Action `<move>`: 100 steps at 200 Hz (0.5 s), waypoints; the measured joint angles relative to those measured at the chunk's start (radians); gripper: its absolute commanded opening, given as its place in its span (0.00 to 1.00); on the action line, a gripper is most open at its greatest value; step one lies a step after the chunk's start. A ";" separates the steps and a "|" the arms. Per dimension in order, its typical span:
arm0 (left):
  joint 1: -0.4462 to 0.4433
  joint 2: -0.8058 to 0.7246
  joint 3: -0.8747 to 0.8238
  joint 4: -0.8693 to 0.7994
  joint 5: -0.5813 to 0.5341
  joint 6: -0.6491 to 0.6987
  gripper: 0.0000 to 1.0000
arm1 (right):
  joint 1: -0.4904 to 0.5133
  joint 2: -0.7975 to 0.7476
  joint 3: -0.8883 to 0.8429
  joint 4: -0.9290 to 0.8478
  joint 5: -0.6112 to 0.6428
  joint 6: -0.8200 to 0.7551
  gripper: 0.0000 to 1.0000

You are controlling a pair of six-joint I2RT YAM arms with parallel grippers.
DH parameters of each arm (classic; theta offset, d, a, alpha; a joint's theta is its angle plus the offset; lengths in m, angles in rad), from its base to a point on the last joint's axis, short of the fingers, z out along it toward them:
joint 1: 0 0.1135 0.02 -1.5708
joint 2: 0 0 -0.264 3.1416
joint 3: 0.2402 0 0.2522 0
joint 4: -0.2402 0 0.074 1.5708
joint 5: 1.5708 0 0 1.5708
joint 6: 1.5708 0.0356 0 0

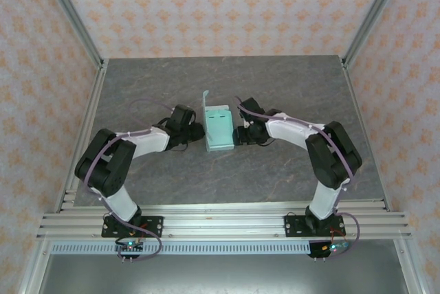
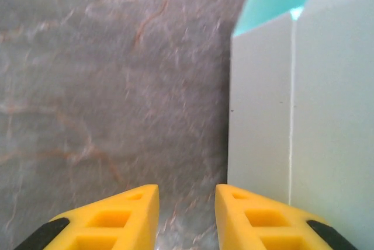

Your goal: Fold the paper box

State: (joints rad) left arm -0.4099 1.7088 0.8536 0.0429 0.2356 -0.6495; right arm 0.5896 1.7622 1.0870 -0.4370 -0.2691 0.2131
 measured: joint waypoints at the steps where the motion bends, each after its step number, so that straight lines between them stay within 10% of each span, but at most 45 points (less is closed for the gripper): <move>1: 0.000 0.001 0.002 0.000 0.000 0.000 0.31 | 0.000 -0.001 -0.003 0.004 -0.003 0.002 0.62; 100: 0.122 0.019 0.079 -0.023 -0.095 0.082 0.42 | -0.054 -0.143 -0.034 0.045 -0.037 -0.024 0.64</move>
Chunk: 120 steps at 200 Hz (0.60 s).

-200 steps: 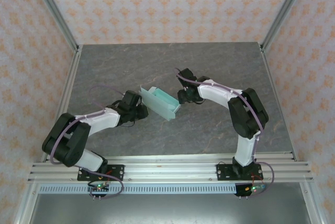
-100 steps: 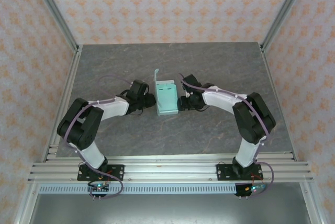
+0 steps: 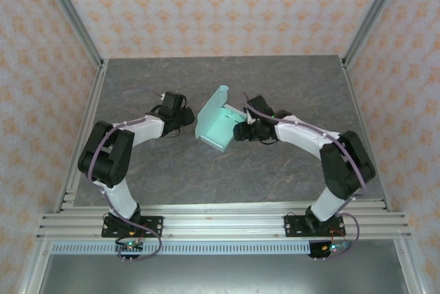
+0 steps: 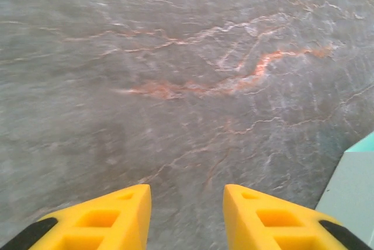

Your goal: Fold the paper box

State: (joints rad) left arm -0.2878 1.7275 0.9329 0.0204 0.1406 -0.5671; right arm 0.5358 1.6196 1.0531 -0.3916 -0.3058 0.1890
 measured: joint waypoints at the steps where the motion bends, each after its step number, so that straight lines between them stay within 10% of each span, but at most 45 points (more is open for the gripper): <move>1: 0.000 -0.005 -0.004 0.001 0.000 0.000 0.42 | -0.003 -0.002 0.000 0.000 -0.001 -0.001 0.64; 73: -0.149 -0.476 -0.465 0.050 -0.018 -0.167 0.50 | -0.255 0.170 0.252 0.039 -0.194 0.012 0.59; 120: -0.268 -0.523 -0.509 0.128 0.016 -0.291 0.60 | -0.272 0.422 0.479 0.007 -0.306 0.029 0.53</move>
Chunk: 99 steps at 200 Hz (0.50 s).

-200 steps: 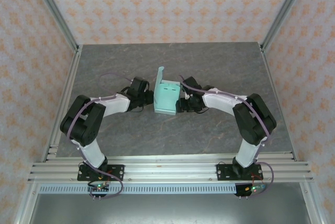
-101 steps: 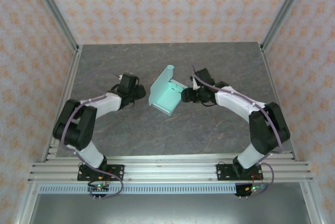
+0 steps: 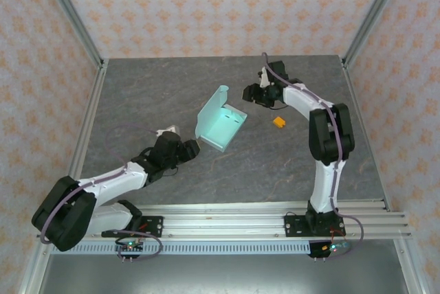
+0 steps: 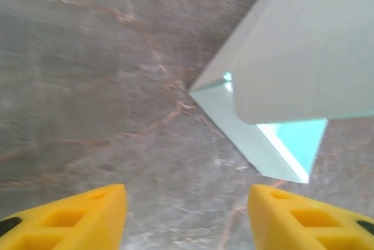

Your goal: Fold the paper box

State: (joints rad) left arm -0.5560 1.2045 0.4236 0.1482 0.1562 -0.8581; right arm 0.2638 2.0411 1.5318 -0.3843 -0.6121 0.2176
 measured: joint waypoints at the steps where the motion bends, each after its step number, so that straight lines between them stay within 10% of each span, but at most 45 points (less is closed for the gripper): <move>1: -0.002 0.001 0.000 0.003 0.000 -0.003 0.60 | 0.000 0.003 0.002 -0.001 -0.003 0.000 0.53; 99: -0.053 0.305 0.105 0.241 0.019 -0.122 0.54 | -0.001 0.109 0.076 -0.124 -0.220 -0.072 0.53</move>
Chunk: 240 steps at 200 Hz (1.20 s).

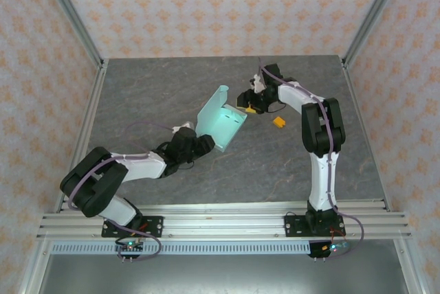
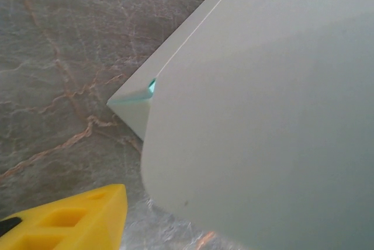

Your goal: Fold the paper box

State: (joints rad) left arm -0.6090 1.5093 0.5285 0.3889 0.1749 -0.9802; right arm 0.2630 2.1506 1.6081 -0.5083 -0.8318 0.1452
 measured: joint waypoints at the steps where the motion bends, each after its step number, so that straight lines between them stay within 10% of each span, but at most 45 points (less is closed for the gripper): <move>1: 0.000 0.000 0.001 0.000 0.000 0.000 0.54 | 0.000 0.000 -0.002 0.000 -0.002 0.000 0.53; 240: 0.051 0.124 0.176 -0.164 -0.106 0.234 0.34 | 0.030 -0.150 -0.322 0.244 -0.093 0.143 0.39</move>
State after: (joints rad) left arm -0.5583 1.6329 0.7048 0.2249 0.0685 -0.7460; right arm 0.2932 2.0003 1.2861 -0.2642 -0.9253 0.2882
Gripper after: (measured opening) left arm 0.338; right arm 0.398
